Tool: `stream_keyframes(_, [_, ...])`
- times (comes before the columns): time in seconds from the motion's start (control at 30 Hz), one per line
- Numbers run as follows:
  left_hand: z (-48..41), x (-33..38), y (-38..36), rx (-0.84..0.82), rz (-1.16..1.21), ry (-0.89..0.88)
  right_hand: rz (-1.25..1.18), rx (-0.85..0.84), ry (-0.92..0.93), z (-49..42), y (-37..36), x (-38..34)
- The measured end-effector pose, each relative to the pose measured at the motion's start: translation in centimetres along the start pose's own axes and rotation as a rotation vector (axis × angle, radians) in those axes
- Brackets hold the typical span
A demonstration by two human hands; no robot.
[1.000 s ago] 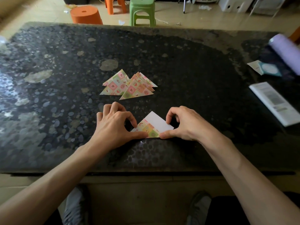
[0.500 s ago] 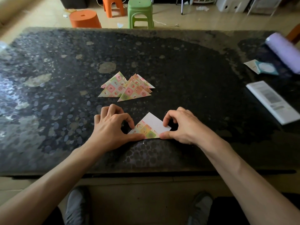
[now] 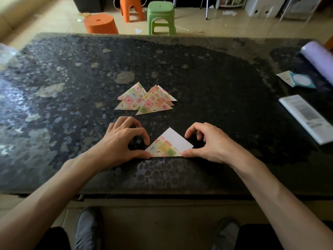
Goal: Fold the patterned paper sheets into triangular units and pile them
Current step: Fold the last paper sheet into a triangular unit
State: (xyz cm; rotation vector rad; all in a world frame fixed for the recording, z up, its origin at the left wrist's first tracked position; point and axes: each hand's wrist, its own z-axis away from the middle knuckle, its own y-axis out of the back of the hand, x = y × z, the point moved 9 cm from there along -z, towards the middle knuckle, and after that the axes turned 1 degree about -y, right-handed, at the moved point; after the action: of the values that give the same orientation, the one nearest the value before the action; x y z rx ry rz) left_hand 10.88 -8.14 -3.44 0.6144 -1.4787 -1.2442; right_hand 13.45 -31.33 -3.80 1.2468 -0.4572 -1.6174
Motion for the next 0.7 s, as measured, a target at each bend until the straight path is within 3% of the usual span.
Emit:
stream_keyframes(0.1, [0.3, 0.8, 1.1, 0.003, -0.126, -0.145, -0.015, 0.052, 0.058, 0.4, 0.4, -0.3])
stream_keyframes(0.2, [0.5, 0.8, 2.1, 0.061, -0.136, -0.18, 0.017, 0.102, 0.158, 0.5, -0.1, -2.1])
stream_keyframes(0.47, [1.1, -1.2, 4.1, 0.366, 0.02, 0.016, 0.154, 0.125, 0.303, 0.5, -2.4, -4.6])
stream_keyframes(0.7, [1.1, 2.5, -0.2, 0.193, -0.138, -0.154, 0.225, 0.415, 0.253, 1.4, -3.3, -5.2])
